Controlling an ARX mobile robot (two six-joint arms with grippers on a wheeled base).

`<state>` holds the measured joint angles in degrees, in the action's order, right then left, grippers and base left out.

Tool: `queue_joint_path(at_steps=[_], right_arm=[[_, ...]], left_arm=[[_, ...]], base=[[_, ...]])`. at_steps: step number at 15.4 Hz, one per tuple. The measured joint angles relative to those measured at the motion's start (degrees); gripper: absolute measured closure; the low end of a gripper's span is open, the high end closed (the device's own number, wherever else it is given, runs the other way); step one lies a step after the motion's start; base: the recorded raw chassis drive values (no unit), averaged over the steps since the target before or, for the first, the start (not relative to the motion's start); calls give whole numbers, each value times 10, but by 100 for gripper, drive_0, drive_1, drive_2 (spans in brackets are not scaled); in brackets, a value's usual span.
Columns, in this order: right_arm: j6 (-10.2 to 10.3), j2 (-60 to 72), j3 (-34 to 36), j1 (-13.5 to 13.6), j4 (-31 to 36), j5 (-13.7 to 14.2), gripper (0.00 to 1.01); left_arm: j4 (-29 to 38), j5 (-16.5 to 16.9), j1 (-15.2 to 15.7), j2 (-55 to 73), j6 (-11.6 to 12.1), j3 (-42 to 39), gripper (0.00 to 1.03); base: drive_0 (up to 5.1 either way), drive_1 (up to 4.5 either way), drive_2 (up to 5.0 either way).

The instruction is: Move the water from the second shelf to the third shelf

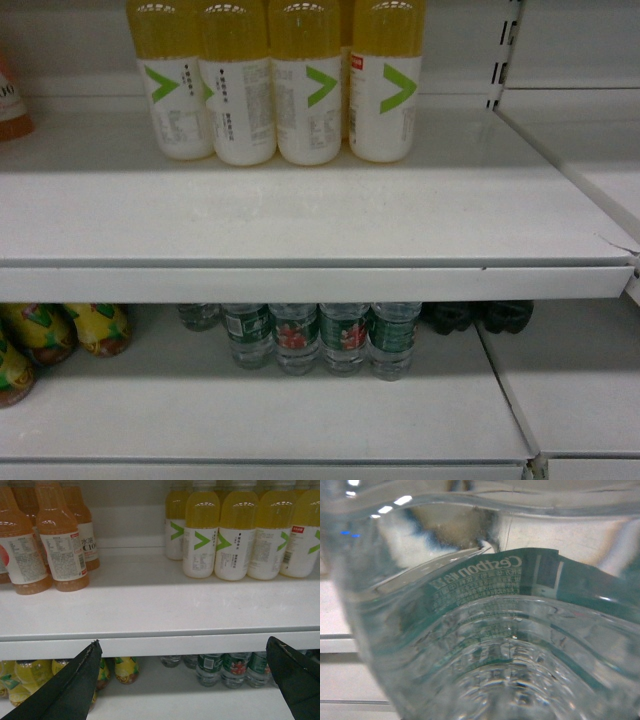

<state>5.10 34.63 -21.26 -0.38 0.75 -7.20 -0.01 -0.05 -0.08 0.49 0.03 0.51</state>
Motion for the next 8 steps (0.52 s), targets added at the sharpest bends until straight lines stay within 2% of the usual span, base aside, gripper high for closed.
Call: queue_joint_path(at_steps=[8], right_arm=[[0, 0, -1, 0, -3, 5, 61]], left_arm=[[-2, 1, 0, 0, 0, 0, 5]], base=[[0, 0, 0]])
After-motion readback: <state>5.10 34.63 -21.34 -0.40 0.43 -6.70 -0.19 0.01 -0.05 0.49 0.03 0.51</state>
